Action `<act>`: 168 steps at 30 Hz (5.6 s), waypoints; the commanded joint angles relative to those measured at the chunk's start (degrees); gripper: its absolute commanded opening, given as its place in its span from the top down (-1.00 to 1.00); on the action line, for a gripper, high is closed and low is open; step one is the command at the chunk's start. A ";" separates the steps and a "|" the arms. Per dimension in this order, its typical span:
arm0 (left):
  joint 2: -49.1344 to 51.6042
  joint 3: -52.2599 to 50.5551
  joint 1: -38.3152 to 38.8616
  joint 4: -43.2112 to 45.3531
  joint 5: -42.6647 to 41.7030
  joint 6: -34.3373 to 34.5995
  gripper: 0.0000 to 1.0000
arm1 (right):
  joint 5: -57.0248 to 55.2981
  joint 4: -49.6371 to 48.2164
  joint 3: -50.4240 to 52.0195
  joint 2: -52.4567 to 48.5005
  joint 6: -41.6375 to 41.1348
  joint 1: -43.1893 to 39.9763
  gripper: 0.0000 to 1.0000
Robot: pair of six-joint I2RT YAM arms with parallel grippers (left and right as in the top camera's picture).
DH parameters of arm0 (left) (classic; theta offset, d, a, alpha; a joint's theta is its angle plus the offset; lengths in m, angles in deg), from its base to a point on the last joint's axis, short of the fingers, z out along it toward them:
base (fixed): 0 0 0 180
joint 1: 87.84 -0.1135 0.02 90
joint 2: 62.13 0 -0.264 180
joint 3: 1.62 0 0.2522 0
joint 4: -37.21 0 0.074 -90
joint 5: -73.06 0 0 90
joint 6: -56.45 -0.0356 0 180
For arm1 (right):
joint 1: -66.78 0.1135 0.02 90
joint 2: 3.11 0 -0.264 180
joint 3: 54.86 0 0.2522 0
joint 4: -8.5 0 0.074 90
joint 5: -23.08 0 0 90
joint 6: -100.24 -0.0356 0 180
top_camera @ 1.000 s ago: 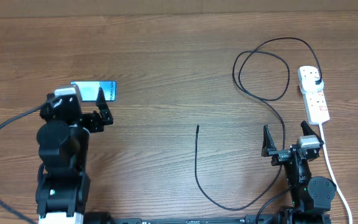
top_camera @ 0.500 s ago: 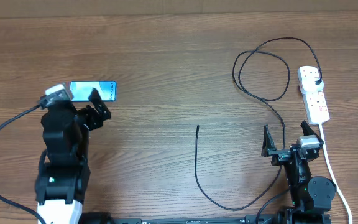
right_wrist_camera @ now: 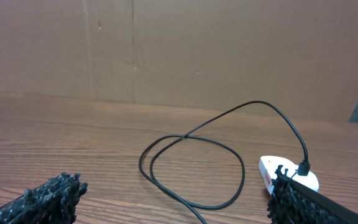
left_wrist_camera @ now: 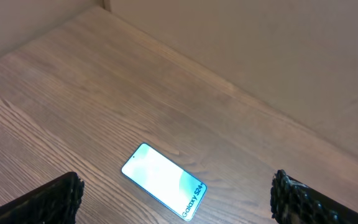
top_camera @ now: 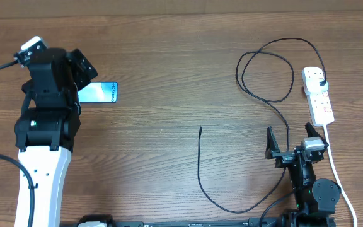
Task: Plug charger to phone and switch on socket
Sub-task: 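Move the left gripper forward over the smartphone, then lower the left gripper down onto the phone, aligning with its sides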
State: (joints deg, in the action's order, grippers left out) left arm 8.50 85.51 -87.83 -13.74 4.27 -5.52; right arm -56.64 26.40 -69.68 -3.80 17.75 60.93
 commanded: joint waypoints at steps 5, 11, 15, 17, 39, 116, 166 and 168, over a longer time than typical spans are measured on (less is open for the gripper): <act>2.60 1.31 0.39 -2.34 -3.45 -0.50 -1.00 | 0.07 -0.20 0.61 0.46 0.07 0.44 -1.00; 5.70 1.31 0.39 -2.47 -1.95 9.22 -1.00 | 0.07 -0.22 0.61 0.46 0.07 0.44 -1.00; 8.74 1.31 0.39 -4.66 6.19 22.10 -1.00 | 0.07 -0.22 0.61 0.46 0.07 0.44 -1.00; 10.34 1.33 0.39 -5.46 8.61 27.98 -1.00 | 0.07 -0.20 0.61 0.46 0.07 0.44 -1.00; 22.25 9.29 0.28 -11.58 9.01 49.11 -1.00 | 0.07 -0.22 0.61 0.46 0.07 0.44 -1.00; 54.75 28.11 -3.41 -19.39 0.11 68.24 -1.00 | 0.07 -0.20 0.61 0.46 0.07 0.44 -1.00; 60.63 28.11 -3.30 -16.09 -4.17 67.08 -1.00 | 0.07 -0.20 0.61 0.46 0.07 0.44 -1.00; 60.63 28.11 -3.30 -16.09 -4.15 67.08 -1.00 | 0.07 -0.20 0.61 0.46 0.07 0.44 -1.00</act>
State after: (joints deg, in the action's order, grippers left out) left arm 68.13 112.61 -91.59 -30.07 0.57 62.04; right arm -56.64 26.40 -69.68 -3.80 17.75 60.93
